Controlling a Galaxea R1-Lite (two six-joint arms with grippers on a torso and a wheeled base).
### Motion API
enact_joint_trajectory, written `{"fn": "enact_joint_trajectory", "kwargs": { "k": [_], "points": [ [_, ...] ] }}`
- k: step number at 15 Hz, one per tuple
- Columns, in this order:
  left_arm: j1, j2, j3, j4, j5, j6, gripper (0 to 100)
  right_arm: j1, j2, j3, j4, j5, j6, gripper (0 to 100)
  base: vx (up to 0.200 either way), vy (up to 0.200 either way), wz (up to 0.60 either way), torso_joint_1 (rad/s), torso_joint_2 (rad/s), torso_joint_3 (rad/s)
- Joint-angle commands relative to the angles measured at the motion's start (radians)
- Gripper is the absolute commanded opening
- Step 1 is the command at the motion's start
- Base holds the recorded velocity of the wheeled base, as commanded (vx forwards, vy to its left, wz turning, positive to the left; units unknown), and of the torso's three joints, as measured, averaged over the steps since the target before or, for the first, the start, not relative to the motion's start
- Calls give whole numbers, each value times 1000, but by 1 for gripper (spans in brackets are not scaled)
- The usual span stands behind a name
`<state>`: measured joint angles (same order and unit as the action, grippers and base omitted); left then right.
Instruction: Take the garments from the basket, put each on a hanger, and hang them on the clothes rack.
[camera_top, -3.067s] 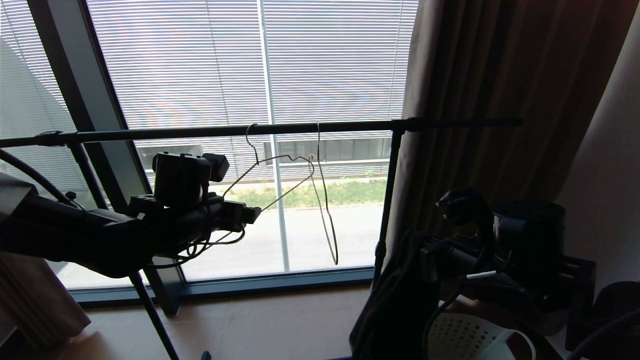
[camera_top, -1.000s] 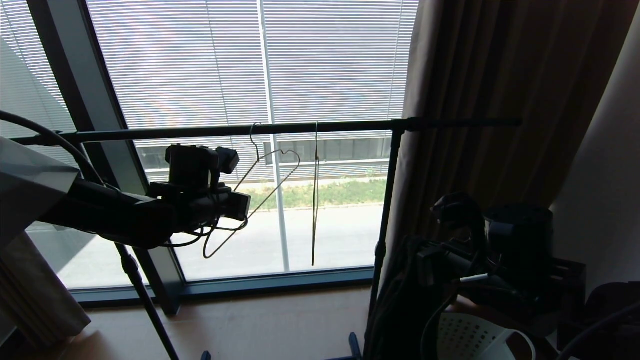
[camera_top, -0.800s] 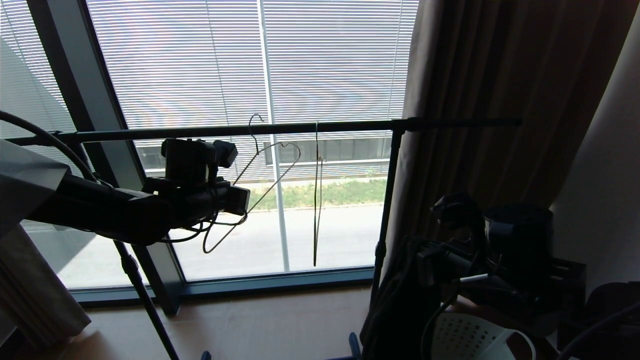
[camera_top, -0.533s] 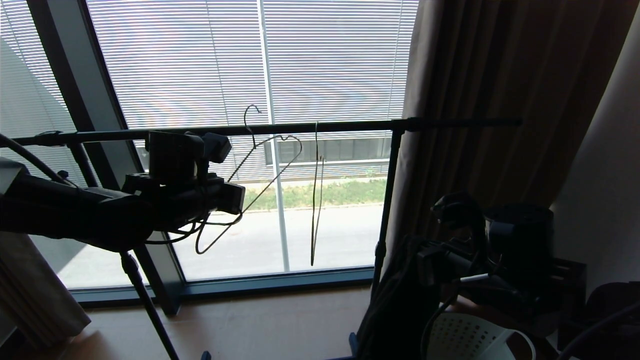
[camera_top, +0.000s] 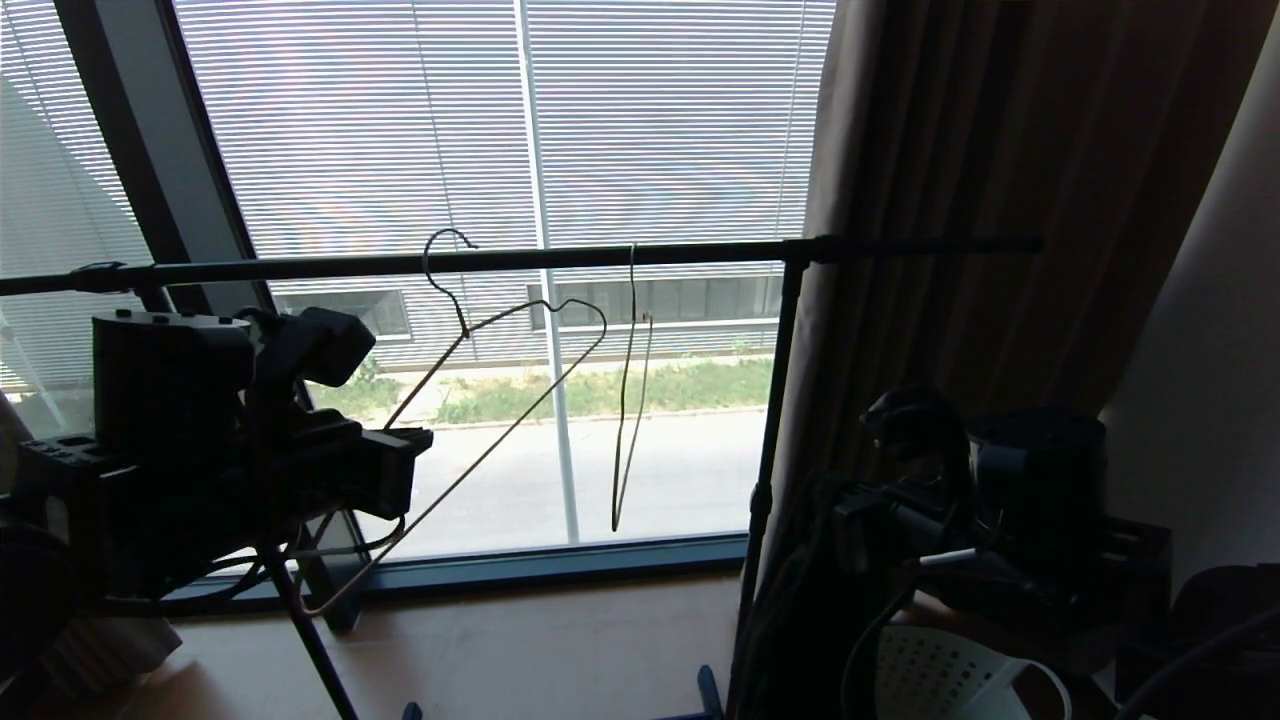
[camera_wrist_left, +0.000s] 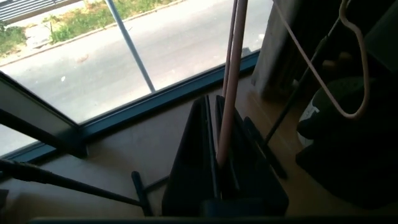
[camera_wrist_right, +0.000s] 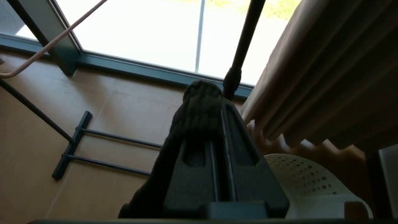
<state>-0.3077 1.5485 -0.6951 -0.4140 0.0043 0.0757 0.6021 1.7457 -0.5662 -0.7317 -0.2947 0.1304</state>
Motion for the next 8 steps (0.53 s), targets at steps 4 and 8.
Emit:
{"fn": "enact_joint_trajectory", "kwargs": {
  "k": [4,8],
  "points": [
    [22,-200,282,-45,-30,-73,0,7,0,0,0,-4,-2,0,-100,0,0,1,1,2],
    [62,-87,379,-281,-41,-108,0,24,5,-1,2,-32,-2,0,-150,0,0,5,-1,3]
  ]
}}
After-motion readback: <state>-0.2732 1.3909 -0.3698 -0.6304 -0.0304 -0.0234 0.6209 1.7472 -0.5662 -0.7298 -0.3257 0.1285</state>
